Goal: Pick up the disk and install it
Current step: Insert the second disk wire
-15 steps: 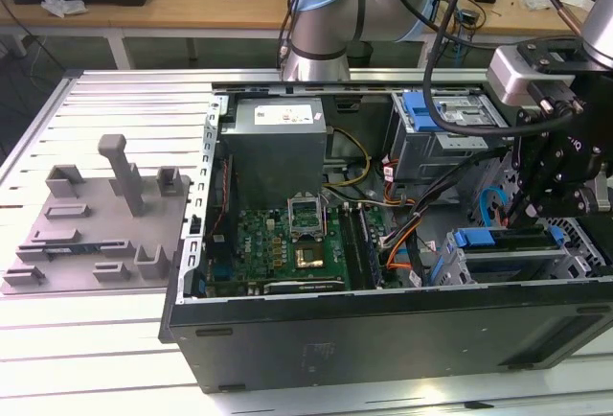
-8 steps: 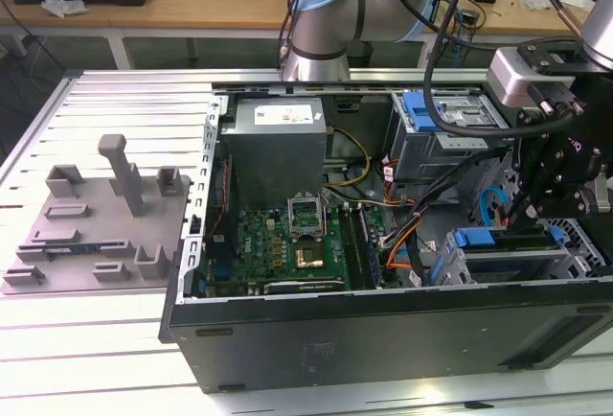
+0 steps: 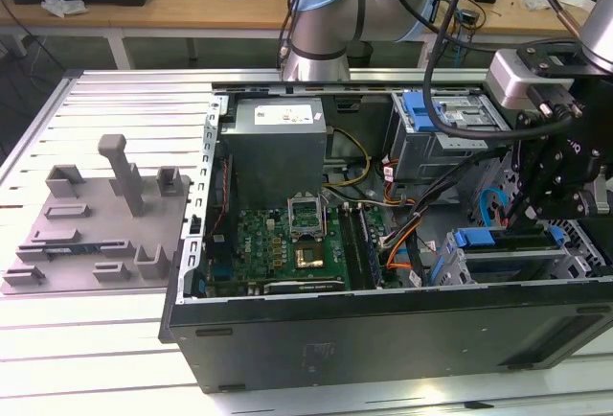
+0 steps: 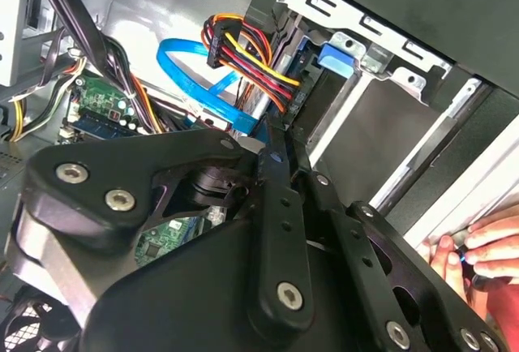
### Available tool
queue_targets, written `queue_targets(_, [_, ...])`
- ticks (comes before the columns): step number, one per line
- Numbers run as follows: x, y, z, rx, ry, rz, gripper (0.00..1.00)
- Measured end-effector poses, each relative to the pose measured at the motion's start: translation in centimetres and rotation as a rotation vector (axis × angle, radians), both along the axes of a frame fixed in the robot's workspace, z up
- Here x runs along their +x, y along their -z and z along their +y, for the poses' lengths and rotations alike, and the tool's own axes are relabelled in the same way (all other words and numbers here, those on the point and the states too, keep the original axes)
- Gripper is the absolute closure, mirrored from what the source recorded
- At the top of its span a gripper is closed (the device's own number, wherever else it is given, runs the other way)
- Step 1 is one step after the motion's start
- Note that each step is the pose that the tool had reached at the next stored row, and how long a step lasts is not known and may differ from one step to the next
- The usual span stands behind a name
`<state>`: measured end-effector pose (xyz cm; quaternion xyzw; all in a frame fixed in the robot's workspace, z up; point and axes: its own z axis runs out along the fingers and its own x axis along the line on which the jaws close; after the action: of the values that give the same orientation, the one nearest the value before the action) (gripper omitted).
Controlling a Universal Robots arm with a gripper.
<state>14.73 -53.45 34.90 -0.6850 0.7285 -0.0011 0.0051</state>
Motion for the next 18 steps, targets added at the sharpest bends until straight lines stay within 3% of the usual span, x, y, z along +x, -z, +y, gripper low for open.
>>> queue_targets(18, [0.10, 0.49, 0.00, -0.0002, 0.000, 0.0001, 0.84])
